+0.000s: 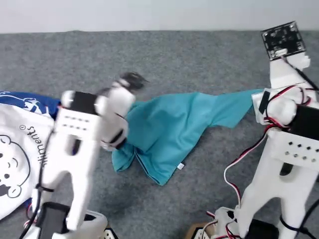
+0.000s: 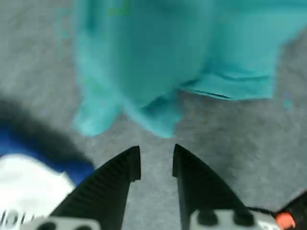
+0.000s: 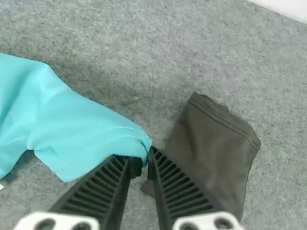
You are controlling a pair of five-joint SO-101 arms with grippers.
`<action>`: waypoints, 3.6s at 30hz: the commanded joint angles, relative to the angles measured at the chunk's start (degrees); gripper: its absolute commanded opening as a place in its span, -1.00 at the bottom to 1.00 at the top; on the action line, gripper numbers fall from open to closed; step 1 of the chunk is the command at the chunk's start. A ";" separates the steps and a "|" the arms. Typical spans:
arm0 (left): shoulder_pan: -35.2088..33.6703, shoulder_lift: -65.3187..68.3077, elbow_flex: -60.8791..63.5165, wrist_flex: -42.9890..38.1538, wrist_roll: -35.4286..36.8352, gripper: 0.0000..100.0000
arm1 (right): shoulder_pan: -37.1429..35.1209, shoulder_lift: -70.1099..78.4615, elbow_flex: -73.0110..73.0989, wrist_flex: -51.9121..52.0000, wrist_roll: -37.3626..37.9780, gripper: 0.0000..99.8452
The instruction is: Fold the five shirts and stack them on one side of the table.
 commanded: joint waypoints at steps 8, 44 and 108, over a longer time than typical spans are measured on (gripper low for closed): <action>20.22 -0.18 10.07 -8.62 2.81 -0.53 | 0.48 -2.15 -2.99 0.92 0.18 -0.98; 24.70 26.20 -3.56 -13.01 7.82 -0.99 | 0.48 -2.77 -2.99 3.56 0.44 -0.98; -16.18 -51.60 -18.95 -10.11 -12.75 -0.99 | 6.20 -23.96 -24.18 -25.71 27.96 -0.98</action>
